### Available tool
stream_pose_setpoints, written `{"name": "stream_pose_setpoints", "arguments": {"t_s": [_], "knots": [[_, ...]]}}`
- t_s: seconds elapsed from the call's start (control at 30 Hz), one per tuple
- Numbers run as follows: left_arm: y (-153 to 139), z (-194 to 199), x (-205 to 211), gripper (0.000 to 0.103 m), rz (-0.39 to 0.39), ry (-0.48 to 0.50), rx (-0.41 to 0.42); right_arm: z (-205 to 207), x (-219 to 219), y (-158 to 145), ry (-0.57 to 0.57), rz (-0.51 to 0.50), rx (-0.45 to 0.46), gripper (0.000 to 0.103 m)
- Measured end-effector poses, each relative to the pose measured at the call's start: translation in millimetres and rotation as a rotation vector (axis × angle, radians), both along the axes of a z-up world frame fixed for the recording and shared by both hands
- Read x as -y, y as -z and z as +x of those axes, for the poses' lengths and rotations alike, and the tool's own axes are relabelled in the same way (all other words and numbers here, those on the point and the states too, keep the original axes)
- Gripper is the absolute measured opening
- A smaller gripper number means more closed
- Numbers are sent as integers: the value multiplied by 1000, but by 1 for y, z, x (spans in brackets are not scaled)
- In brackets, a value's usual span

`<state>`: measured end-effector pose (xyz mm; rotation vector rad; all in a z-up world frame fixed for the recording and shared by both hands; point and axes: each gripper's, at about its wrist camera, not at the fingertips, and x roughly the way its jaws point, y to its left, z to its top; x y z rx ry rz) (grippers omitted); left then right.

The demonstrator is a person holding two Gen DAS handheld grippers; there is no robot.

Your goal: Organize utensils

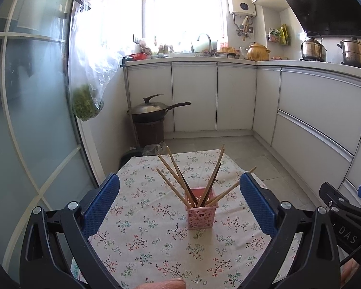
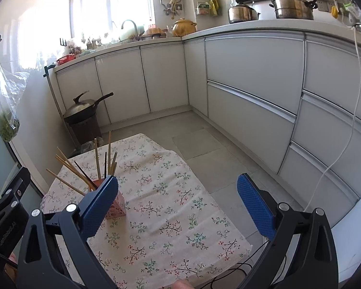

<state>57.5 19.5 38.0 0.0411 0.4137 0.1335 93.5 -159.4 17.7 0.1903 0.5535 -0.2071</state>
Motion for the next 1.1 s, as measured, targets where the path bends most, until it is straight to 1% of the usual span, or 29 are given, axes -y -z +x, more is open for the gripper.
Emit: {"name": "stream_pose_setpoints", "arguments": {"t_s": [1.1], "knots": [[5,4,1,96,9,-7,-14,3,3,5,-15,22,-31,96]]}}
